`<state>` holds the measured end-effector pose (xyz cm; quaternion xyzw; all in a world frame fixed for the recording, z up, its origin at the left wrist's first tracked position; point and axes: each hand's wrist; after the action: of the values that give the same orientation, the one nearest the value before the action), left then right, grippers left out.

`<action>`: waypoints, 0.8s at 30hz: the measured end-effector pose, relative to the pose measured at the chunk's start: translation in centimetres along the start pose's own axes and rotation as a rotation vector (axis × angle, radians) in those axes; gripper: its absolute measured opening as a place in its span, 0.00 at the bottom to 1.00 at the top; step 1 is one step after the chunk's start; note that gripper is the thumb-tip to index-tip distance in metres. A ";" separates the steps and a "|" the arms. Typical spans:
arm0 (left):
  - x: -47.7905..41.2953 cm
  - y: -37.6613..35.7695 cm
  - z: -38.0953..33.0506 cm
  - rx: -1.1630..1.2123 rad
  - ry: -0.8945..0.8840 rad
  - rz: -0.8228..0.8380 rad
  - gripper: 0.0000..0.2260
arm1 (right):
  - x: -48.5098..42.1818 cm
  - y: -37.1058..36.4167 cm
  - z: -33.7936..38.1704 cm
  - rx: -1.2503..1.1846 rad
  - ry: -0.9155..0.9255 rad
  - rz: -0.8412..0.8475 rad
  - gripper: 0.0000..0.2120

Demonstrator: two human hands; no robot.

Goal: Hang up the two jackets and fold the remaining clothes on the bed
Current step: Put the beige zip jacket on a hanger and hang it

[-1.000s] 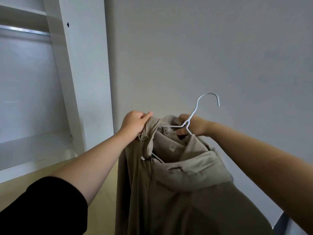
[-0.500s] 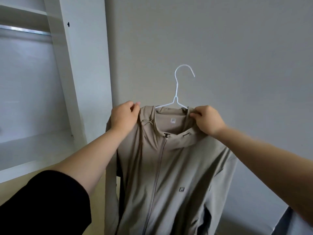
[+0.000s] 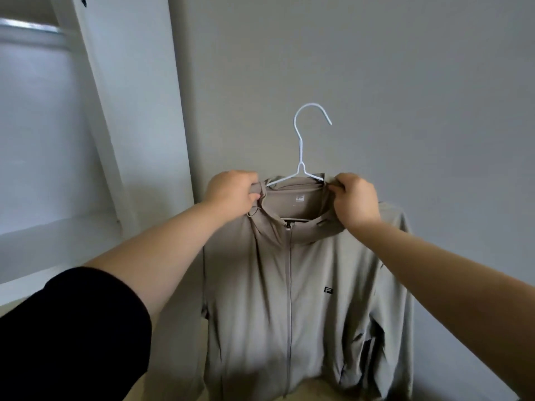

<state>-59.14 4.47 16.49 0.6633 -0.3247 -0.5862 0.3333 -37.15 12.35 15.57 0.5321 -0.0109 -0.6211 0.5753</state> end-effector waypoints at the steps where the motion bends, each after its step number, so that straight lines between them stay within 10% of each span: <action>1: -1.0 -1.9 0.4 0.032 0.019 -0.009 0.09 | -0.8 -1.4 -1.1 -0.002 -0.005 0.010 0.10; 11: -12.3 -7.9 3.7 0.487 0.258 0.156 0.12 | -11.8 -7.6 -4.8 -0.051 -0.106 0.106 0.07; 19: -23.6 6.9 5.0 0.321 0.147 0.502 0.18 | -23.6 0.5 3.4 -0.099 -0.124 0.235 0.07; 24: -28.2 19.0 6.1 0.221 0.191 0.419 0.07 | -31.4 6.5 12.0 -0.141 -0.089 0.288 0.08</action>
<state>-68.84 16.50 47.36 0.6662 -0.4844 -0.3999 0.4022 -47.82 25.83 45.22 0.4552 -0.0688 -0.5546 0.6932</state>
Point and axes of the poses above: each hand's wrist, its own x-axis away from the middle knuckle, its own y-axis out of the back of the hand, z = x × y, and after that the axes turned 1 degree about z, right-handed
